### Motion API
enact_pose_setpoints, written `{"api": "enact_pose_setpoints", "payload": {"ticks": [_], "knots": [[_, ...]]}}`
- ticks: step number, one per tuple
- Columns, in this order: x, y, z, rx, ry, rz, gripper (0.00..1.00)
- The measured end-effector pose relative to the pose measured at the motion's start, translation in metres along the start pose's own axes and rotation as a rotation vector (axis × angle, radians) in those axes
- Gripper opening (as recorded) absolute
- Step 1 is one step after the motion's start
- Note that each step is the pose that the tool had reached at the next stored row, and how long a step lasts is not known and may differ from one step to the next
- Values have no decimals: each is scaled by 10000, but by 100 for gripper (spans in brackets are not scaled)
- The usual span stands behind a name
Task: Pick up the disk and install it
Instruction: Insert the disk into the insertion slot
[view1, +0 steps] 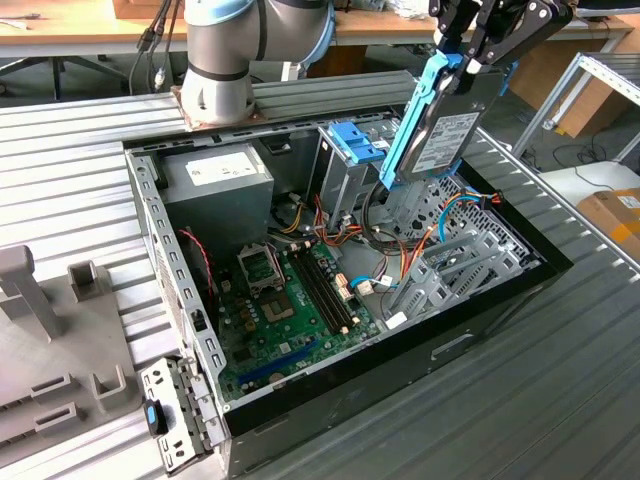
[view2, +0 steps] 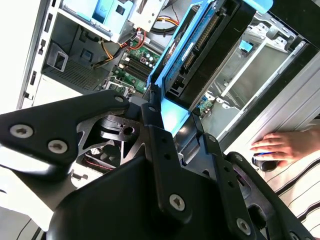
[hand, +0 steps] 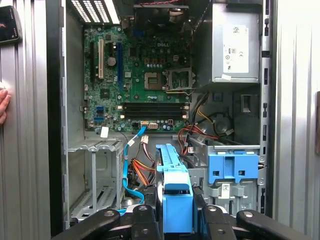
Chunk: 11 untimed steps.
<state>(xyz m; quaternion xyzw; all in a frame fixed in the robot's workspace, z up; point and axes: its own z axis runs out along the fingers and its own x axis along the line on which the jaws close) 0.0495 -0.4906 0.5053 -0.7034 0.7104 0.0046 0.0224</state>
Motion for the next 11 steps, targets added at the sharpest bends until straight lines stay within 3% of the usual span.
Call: {"api": "enact_pose_setpoints", "payload": {"ticks": [11], "knots": [[8, 0, -1, 0, 0, 0, 36]]}}
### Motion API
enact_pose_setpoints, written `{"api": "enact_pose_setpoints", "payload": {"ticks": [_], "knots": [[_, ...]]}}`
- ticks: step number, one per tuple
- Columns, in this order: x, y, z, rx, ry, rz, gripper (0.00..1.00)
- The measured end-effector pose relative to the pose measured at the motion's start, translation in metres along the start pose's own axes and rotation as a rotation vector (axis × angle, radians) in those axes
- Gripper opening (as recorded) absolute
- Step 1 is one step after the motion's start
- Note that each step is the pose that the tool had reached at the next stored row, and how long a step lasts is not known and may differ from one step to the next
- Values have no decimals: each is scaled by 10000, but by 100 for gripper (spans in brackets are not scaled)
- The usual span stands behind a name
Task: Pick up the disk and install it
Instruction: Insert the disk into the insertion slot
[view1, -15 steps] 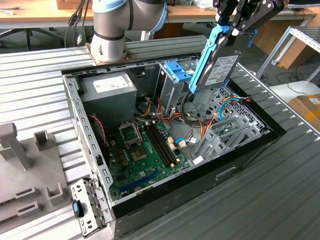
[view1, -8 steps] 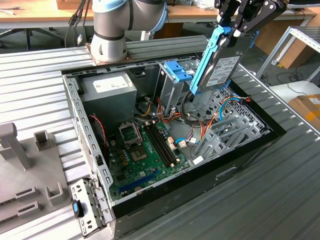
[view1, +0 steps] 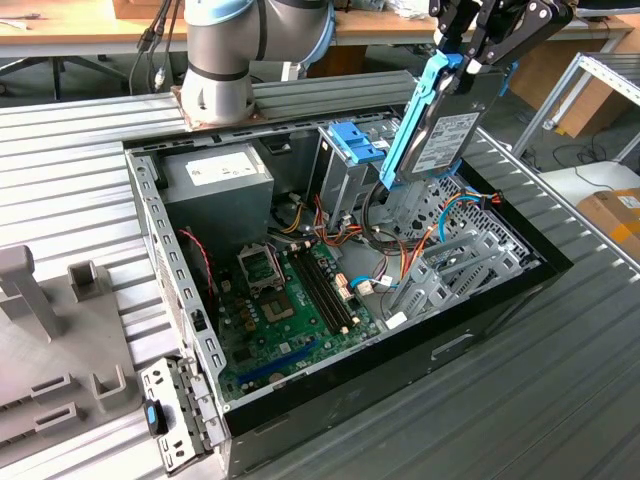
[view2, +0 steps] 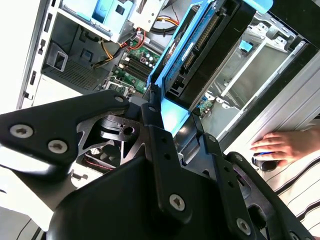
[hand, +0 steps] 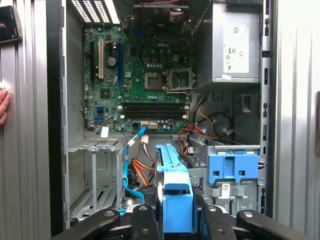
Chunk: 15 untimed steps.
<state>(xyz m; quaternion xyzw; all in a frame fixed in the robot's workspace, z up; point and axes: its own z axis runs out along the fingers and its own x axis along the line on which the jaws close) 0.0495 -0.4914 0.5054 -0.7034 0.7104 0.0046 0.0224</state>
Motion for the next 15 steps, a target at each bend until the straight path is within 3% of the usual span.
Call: {"api": "enact_pose_setpoints", "payload": {"ticks": [15], "knots": [[55, -2, -2, 0, 0, -1, 36]]}}
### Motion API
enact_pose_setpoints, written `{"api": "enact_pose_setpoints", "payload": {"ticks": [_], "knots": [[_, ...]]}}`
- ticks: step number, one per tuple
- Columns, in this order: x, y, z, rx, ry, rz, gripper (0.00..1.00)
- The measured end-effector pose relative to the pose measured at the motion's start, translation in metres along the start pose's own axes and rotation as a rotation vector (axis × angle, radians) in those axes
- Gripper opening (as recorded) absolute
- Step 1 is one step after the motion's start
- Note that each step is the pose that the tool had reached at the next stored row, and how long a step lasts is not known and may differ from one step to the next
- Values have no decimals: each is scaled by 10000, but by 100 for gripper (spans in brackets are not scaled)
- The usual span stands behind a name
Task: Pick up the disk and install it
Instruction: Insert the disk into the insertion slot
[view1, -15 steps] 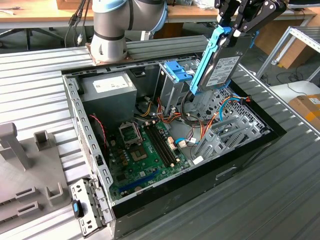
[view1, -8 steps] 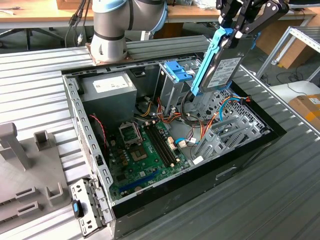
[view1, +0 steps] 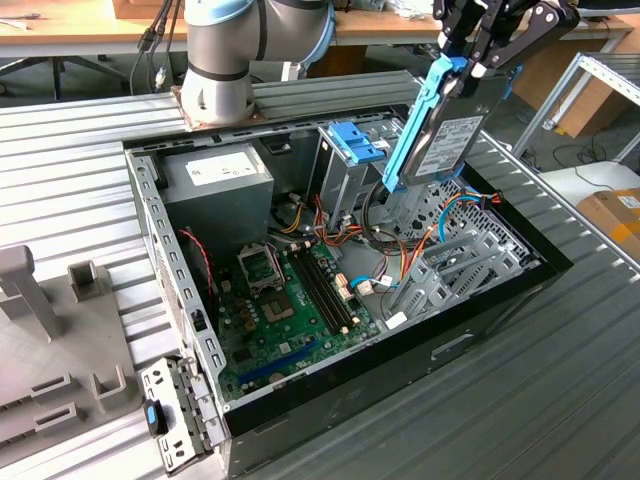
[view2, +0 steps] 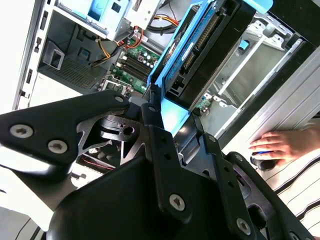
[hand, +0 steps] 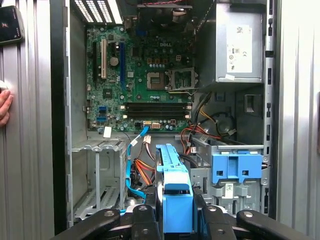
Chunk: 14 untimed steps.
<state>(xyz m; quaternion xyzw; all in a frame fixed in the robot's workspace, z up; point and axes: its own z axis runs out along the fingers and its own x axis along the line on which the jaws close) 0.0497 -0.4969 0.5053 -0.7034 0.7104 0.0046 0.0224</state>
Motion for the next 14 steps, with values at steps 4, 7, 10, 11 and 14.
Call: {"api": "enact_pose_setpoints", "payload": {"ticks": [4, 7, 10, 11, 14], "knots": [[6, 0, 0, 0, 0, 0, 36], [30, -3, -1, 0, 0, -1, 36], [55, -5, -1, 0, -1, 0, 36], [59, -5, -2, 0, 0, 0, 36], [78, -6, -2, 0, 0, 0, 36]]}}
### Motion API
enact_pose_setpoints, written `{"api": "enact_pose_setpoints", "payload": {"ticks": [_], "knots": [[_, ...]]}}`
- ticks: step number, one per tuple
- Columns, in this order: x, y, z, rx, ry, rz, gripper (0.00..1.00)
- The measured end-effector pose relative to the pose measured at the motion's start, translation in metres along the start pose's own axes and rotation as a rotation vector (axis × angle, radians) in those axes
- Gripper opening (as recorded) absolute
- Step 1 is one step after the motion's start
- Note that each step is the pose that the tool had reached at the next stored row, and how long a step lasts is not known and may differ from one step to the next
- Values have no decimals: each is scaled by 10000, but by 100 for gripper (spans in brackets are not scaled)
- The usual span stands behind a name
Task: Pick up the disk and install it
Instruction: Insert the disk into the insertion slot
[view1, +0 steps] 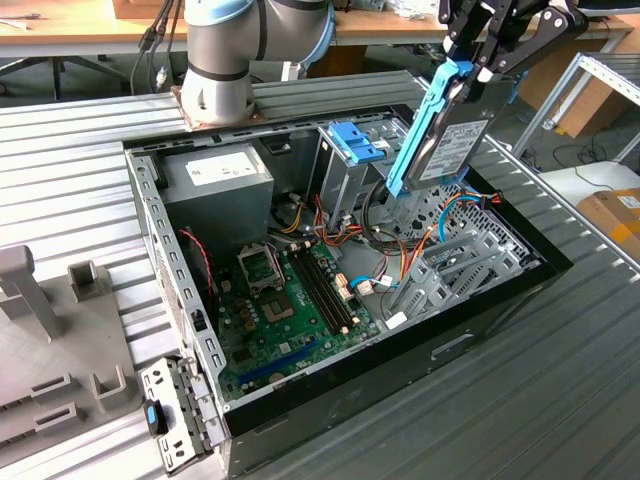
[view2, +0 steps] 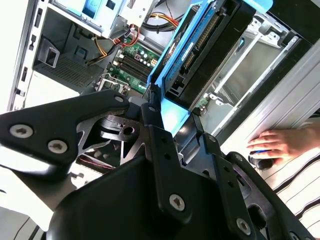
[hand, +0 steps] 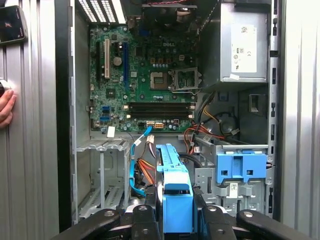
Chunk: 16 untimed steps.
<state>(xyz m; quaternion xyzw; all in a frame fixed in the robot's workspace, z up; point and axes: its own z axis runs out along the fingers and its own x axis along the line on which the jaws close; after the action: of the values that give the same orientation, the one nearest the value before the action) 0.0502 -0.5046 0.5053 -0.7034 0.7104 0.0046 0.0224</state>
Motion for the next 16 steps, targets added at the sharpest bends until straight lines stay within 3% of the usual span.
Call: {"api": "enact_pose_setpoints", "payload": {"ticks": [16], "knots": [[33, -8, -1, 0, 0, -1, 36]]}}
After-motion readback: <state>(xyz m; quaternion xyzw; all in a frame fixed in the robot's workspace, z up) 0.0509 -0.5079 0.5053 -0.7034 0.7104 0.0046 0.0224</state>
